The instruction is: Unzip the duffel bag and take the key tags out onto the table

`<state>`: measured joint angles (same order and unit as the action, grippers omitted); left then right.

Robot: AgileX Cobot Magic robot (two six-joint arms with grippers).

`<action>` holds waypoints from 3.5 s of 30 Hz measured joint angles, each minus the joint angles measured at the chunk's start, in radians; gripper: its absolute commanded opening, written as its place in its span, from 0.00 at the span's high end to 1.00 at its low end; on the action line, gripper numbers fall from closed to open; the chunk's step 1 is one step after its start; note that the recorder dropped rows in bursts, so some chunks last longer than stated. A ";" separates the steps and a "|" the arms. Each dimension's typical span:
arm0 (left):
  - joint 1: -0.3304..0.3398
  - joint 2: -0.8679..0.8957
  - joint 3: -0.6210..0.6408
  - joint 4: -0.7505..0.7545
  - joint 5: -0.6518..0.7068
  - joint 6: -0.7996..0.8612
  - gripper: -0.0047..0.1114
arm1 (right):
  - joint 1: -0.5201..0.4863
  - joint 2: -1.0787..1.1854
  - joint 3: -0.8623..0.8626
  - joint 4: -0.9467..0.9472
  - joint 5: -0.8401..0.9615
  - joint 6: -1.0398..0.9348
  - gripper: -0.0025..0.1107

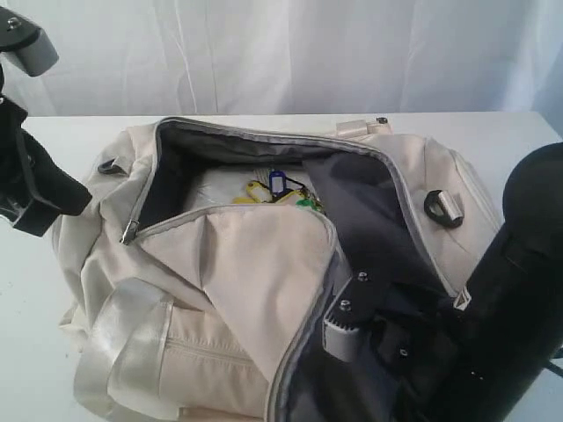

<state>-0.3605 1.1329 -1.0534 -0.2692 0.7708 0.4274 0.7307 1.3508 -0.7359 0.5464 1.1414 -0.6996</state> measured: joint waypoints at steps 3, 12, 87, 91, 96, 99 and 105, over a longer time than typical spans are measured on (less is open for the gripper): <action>0.000 0.000 0.000 0.000 0.000 0.000 0.96 | 0.001 0.000 0.000 -0.022 -0.024 0.035 0.91; 0.000 0.000 0.000 0.000 0.000 0.000 0.96 | 0.002 0.000 0.011 -0.034 -0.024 0.073 0.44; 0.000 0.000 0.000 0.000 -0.002 -0.001 0.96 | 0.006 0.203 -0.478 -0.166 -0.357 0.504 0.98; 0.000 0.000 0.000 0.000 -0.002 -0.001 0.96 | 0.006 0.154 -0.487 -0.025 -0.252 0.357 0.98; 0.000 0.000 0.000 0.000 -0.002 -0.003 0.96 | 0.006 0.125 -0.479 0.166 -0.028 0.174 0.98; 0.000 0.000 0.000 0.000 -0.002 -0.005 0.96 | 0.008 0.124 -0.446 0.230 0.050 0.117 0.98; 0.000 0.000 0.000 0.000 -0.002 -0.006 0.96 | 0.040 0.124 -0.364 0.256 0.062 0.053 0.98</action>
<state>-0.3605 1.1329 -1.0534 -0.2687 0.7691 0.4219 0.7703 1.4744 -1.1000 0.8020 1.2033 -0.6466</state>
